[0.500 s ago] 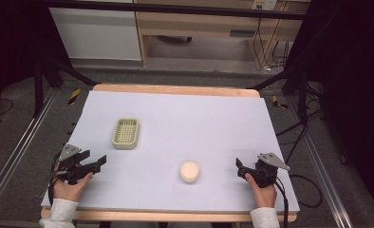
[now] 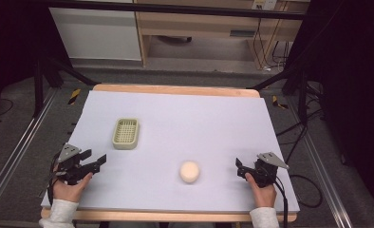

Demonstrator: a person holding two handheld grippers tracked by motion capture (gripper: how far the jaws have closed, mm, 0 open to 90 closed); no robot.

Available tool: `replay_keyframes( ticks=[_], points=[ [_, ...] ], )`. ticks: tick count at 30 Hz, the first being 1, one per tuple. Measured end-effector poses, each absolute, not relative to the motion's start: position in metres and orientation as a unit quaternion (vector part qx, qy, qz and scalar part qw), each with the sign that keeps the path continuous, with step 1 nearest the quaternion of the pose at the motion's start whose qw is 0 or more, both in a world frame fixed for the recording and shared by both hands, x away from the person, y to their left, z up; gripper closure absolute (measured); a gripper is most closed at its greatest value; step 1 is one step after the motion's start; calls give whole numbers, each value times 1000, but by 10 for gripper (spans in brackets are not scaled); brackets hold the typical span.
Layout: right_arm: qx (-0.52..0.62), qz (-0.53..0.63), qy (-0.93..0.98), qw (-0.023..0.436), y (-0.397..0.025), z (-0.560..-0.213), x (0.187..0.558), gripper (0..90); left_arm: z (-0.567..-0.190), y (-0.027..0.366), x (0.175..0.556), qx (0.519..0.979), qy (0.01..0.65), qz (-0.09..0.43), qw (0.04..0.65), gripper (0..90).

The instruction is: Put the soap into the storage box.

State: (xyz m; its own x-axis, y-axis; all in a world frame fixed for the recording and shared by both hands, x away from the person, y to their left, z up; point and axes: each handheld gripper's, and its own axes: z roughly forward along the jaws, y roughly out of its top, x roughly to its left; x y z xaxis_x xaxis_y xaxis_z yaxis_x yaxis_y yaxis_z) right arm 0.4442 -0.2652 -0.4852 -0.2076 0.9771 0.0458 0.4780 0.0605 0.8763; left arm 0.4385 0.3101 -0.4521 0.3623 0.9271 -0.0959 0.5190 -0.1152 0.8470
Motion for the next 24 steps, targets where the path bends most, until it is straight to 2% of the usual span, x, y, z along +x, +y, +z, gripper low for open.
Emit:
replay_keyframes(
  ticks=[24],
  points=[
    [546,402,667,308,-263,-485,444,44,-441,286,437,727,480,233,433,336]
  ],
)
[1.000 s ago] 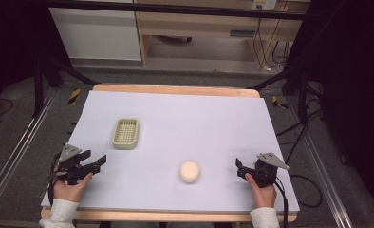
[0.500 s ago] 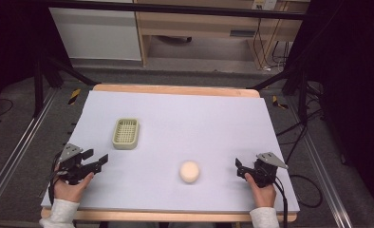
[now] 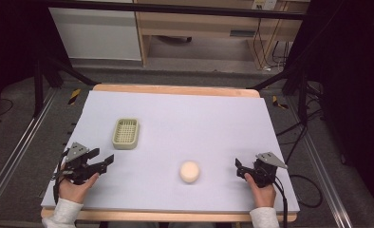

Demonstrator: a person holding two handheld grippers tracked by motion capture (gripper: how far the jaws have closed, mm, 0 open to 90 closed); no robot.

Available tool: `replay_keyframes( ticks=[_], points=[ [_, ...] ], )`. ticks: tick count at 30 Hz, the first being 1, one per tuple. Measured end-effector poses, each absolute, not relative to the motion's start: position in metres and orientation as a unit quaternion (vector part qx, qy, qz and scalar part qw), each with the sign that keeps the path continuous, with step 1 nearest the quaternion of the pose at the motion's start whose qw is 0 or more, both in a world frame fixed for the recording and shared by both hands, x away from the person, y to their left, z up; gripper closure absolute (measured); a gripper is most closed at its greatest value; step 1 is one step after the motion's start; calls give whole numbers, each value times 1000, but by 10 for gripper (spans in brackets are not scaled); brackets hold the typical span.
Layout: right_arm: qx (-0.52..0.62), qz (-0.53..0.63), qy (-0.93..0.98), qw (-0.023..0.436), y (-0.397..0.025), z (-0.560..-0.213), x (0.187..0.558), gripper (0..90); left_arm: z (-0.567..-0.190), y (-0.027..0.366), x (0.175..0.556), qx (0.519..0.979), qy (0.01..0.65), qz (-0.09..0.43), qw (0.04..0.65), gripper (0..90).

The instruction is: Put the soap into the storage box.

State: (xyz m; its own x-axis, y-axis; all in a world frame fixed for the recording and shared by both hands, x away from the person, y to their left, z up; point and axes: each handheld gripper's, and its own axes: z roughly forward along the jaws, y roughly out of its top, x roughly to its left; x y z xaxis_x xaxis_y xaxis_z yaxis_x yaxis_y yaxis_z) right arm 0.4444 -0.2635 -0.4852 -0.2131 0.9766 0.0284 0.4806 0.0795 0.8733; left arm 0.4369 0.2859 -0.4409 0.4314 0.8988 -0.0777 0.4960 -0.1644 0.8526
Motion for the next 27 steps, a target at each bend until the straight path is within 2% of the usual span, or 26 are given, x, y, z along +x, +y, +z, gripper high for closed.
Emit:
replay_keyframes(
  ticks=[27],
  points=[
    [547,402,667,307,-264,-485,445,45,-439,256,440,751,450,221,430,326]
  ],
)
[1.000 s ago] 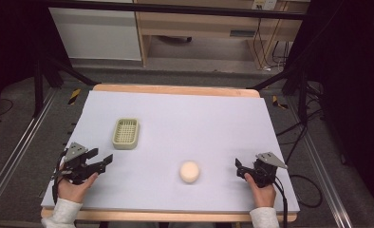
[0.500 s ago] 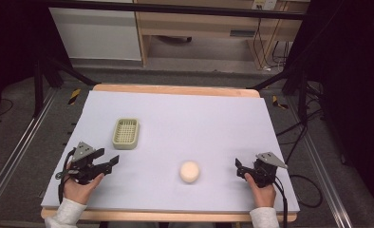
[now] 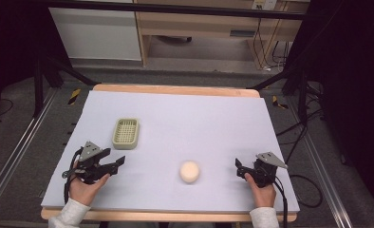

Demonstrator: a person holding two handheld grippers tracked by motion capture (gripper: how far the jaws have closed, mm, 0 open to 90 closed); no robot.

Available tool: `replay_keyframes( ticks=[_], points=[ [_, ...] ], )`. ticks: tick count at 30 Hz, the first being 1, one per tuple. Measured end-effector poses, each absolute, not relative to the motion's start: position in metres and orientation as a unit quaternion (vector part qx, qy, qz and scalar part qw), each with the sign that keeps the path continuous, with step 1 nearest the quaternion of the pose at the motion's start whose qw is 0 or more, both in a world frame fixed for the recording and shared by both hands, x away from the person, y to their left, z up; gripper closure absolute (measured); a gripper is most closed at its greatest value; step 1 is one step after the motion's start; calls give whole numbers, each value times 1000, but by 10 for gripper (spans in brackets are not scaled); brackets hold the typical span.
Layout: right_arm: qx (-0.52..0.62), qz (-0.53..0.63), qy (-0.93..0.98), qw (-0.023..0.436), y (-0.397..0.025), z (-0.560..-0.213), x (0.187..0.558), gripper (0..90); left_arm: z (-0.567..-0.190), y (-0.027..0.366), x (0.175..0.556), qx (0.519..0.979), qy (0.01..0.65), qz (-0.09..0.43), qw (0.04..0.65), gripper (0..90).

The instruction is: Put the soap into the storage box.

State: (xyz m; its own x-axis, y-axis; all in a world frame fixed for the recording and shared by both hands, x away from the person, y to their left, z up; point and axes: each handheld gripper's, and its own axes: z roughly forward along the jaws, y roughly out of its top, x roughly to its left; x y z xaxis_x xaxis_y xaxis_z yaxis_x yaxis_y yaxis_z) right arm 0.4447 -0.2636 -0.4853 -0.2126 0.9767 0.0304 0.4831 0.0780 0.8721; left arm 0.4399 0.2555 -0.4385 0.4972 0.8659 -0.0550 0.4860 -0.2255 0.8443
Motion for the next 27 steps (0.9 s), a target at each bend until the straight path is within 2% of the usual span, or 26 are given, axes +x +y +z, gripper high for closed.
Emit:
replay_keyframes(
  ticks=[27],
  points=[
    [546,396,671,308,-263,-486,446,45,-426,221,448,770,414,211,438,301]
  ],
)
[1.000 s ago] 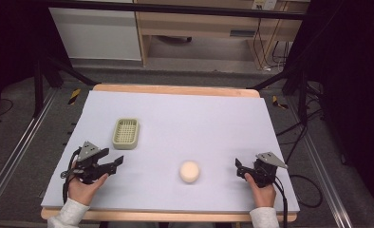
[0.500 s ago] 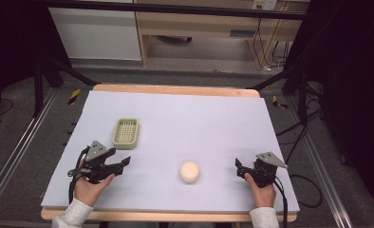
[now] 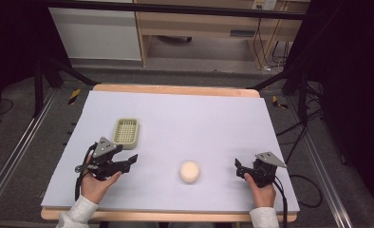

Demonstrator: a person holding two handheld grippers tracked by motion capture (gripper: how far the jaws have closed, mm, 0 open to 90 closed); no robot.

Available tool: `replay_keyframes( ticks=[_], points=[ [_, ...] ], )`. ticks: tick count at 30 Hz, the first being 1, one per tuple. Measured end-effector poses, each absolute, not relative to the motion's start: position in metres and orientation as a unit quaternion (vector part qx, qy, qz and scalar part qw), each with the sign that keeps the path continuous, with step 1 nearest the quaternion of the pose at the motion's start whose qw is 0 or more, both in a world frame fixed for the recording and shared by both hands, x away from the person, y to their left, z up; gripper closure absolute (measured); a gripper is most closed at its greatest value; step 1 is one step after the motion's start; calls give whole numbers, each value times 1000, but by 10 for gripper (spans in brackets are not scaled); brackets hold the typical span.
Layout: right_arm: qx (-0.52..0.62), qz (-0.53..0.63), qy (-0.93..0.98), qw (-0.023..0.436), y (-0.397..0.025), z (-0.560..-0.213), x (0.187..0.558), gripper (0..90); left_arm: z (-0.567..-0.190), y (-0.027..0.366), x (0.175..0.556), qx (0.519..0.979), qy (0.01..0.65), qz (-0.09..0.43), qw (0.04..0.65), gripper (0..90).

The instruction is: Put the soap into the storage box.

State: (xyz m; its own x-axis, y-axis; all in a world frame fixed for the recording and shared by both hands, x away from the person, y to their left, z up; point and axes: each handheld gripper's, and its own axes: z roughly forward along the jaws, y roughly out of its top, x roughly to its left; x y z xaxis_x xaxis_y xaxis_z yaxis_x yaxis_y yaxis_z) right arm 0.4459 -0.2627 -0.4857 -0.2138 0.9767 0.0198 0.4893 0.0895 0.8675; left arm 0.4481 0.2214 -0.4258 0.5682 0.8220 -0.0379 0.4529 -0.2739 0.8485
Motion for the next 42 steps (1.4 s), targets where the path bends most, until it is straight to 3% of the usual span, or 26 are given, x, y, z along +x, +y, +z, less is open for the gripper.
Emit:
replay_keyframes(
  ticks=[42],
  points=[
    [546,395,673,304,-263,-486,446,44,-413,161,456,795,367,196,441,243]
  ],
)
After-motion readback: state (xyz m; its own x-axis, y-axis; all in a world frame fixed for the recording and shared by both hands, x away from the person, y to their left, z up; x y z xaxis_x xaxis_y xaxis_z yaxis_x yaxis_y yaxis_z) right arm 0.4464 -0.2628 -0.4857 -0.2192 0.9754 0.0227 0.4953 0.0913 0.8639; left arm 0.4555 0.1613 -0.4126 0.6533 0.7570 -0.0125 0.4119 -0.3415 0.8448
